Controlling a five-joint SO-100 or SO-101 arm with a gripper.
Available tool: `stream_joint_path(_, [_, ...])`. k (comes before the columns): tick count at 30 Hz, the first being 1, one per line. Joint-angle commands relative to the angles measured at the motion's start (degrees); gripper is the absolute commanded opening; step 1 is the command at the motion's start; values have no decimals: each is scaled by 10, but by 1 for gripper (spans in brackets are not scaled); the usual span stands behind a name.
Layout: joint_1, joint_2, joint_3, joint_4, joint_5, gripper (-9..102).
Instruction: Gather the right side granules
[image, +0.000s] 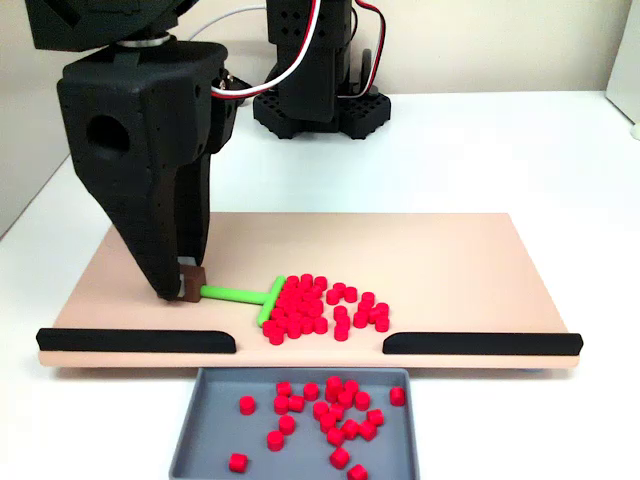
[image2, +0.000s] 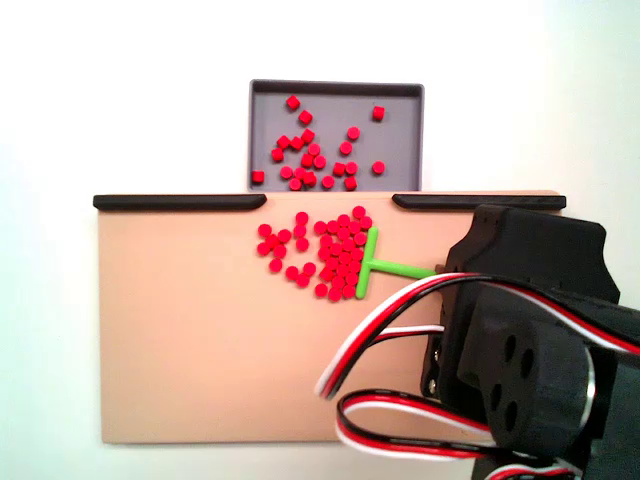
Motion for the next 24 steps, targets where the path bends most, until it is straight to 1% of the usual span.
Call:
stream_joint_path(1, [-4,6,-2,2,1,0])
stream_joint_path(9, [28,48,8,12,6,0])
stream_joint_path(15, [46,98,16,42,60,0])
stream_joint_path(20, [46,177,81,43,188,0])
stream_joint_path(24, [20,227,127,43,358,0])
